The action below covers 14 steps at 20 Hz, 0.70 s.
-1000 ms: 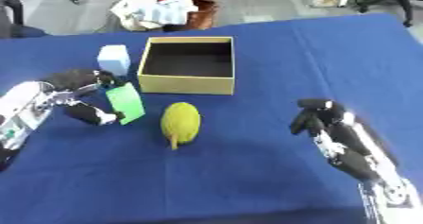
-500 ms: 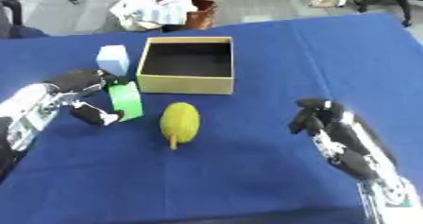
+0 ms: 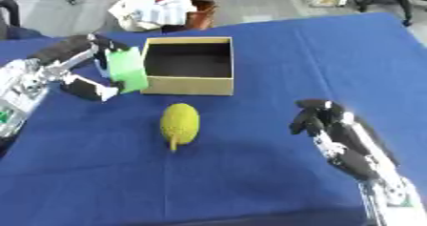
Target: Pick up objects on the table and place them in the box.
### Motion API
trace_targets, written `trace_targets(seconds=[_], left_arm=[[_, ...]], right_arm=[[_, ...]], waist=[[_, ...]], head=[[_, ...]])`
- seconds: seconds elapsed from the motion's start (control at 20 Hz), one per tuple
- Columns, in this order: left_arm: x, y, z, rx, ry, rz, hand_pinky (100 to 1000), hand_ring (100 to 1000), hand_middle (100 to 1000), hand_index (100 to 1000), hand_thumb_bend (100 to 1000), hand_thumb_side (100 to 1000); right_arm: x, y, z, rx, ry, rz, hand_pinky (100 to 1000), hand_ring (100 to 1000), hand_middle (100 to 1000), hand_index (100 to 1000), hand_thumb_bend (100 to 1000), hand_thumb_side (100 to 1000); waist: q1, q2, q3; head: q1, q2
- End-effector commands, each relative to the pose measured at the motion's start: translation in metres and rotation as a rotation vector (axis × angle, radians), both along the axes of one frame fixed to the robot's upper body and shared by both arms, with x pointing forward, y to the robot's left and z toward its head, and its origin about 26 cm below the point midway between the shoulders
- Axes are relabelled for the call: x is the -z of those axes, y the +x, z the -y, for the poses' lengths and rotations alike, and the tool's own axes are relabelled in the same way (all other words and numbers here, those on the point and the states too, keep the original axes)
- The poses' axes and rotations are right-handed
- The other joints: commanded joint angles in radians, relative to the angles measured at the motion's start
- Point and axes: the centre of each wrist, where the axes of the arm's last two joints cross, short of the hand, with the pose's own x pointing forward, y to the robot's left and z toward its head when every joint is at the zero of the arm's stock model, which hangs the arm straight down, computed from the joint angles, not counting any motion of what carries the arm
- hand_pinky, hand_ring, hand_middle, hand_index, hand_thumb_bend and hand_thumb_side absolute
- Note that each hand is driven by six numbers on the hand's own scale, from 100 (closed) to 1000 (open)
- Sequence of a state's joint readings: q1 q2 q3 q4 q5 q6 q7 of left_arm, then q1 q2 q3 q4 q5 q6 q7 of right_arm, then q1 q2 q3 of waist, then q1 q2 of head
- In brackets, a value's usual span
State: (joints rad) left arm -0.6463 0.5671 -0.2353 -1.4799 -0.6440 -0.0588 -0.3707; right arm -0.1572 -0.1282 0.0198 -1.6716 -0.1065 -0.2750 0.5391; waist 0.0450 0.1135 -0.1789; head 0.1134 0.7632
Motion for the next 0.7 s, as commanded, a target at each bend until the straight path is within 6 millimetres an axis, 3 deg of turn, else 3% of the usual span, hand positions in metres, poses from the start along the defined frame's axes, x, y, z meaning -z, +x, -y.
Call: trace_targets(seconds=[0.05,0.4,0.7], left_arm=[[-0.025,0.012,0.011,0.012,-0.012,0.025,679,542,503,726,100,246],[-0.012,0.059,0.055,0.027,0.073,0.014,707,574,532,743,100,254],[0.008,0.078,0.078,0.037,0.117,0.022,720,599,560,760,108,262]], right_arm=[[-0.007,0.001,0.0,-0.009,-0.01,0.025,568,593,546,778,100,456],[-0.009,0.002,-0.006,-0.027,0.005,0.032,568,592,546,778,100,456],[-0.011,0.004,-0.011,-0.046,0.015,0.038,568,592,546,778,100,455]], waist=[[0.007,-0.027,-0.006],[-0.005,-0.017,-0.029],[-0.014,-0.009,-0.044]], head=[[0.003,-0.013],[0.016,-0.029],[0.024,-0.035]])
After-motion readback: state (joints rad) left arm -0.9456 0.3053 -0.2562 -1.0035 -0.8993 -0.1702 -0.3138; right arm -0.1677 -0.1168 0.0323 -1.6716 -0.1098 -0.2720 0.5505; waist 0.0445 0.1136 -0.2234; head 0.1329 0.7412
